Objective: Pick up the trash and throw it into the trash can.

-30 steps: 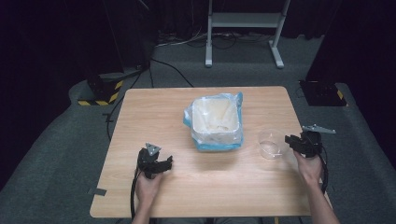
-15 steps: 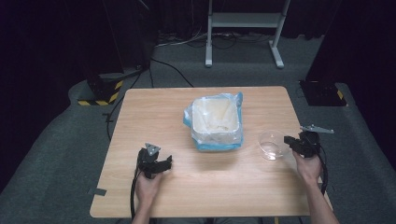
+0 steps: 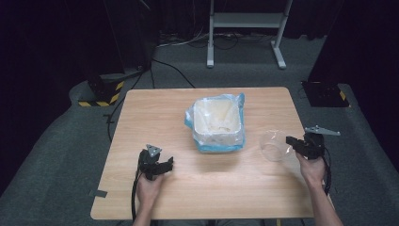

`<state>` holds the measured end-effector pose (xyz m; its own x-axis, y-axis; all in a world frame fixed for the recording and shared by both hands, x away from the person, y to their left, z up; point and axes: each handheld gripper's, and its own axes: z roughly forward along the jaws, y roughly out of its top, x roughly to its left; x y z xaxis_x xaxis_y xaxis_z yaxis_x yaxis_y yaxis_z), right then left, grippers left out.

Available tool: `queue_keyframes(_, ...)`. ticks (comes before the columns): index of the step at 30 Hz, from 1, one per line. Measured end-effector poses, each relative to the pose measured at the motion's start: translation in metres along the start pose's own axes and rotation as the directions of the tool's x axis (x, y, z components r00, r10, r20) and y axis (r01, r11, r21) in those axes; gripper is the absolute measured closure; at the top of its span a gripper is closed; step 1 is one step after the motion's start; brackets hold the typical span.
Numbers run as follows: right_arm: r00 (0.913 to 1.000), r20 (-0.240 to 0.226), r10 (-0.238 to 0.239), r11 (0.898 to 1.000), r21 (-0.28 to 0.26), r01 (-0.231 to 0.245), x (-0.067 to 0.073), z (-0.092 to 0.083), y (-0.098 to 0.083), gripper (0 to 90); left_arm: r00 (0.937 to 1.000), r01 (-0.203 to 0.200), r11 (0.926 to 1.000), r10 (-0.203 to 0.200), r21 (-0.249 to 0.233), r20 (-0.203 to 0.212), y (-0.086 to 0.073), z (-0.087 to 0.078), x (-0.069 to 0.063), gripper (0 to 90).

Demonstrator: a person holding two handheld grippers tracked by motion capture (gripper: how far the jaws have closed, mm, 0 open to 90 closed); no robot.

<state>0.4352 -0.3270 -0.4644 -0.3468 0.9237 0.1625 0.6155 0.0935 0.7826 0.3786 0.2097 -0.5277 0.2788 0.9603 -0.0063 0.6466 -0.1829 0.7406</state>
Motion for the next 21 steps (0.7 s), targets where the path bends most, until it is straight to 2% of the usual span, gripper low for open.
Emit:
queue_keyframes(11, 0.9995, 0.003, -0.032, 0.999, -0.008, 0.032, 0.003, -0.006, 0.001, 85.3, 1.0000, -0.002, 1.0000, 0.002, 0.001, -0.001, 0.000, 0.000, 0.000, 22.9)
queue_keyframes(21, 0.9983, 0.014, -0.057, 0.998, -0.027, 0.058, 0.011, -0.016, 0.009, 85.4, 1.0000, -0.001, 1.0000, 0.001, 0.001, -0.001, 0.000, 0.000, 0.000, 22.9)
